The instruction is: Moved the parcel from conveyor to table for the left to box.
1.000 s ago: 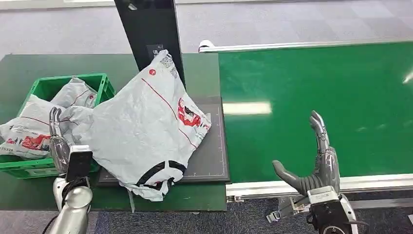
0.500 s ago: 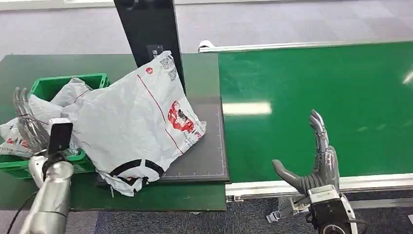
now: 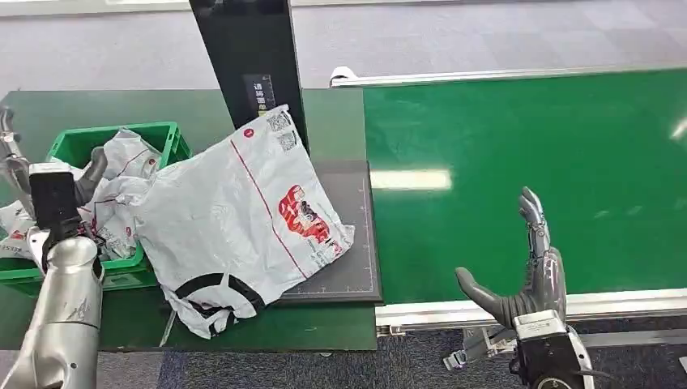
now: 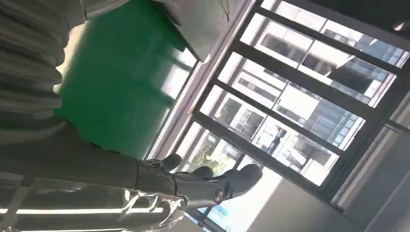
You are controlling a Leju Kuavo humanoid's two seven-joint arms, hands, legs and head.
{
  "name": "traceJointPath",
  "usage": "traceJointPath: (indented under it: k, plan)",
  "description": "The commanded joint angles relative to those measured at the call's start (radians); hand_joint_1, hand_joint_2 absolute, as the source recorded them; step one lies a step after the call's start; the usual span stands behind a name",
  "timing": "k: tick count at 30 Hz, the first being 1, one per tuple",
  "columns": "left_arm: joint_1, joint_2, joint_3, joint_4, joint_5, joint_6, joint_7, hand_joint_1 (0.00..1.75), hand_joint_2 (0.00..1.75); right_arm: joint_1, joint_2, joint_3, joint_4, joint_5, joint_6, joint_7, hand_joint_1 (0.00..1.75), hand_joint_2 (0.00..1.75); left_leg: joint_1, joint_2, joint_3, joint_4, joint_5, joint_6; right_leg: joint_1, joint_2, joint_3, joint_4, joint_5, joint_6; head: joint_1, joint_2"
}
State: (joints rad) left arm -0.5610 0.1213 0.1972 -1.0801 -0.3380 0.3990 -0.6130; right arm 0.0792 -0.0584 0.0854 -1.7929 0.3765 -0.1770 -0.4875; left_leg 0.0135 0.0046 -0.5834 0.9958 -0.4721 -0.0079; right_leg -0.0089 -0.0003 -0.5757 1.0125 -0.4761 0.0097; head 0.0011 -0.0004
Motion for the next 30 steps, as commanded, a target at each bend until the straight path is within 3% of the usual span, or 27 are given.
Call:
traceJointPath:
  k: [1,3,8,30]
  plan:
    - [0.109,-0.058,-0.124,-0.306,0.063,-0.095,0.033,0.00,1.75,-0.002,0.017,-0.026,0.040,0.013,0.011,-0.003,0.00,1.75,0.000,0.000,0.001,-0.001,0.000,0.001,0.000,0.000,0.002,-0.002,0.000,0.000,0.000,0.000]
    - [0.109,-0.058,-0.124,-0.306,0.063,-0.095,0.033,0.00,1.75,-0.002,0.017,-0.026,0.040,0.013,0.011,-0.003,0.00,1.75,0.000,0.001,0.002,-0.001,0.000,0.001,0.000,0.000,0.002,-0.002,0.000,0.000,0.000,0.000]
    - [0.160,-0.048,-0.211,-0.404,0.095,-0.251,0.047,0.00,1.75,-0.008,0.013,-0.037,0.049,0.011,0.014,-0.010,0.00,1.75,0.000,0.000,0.001,-0.001,0.000,0.001,0.000,0.000,0.002,-0.002,0.000,0.000,0.000,0.000]
    - [0.165,-0.053,-0.216,-0.412,0.093,-0.250,0.047,0.00,1.75,-0.009,0.012,-0.038,0.048,0.010,0.016,-0.011,0.00,1.75,0.000,0.000,0.002,-0.002,0.000,0.001,0.000,0.000,0.003,-0.002,0.000,0.000,0.000,0.000]
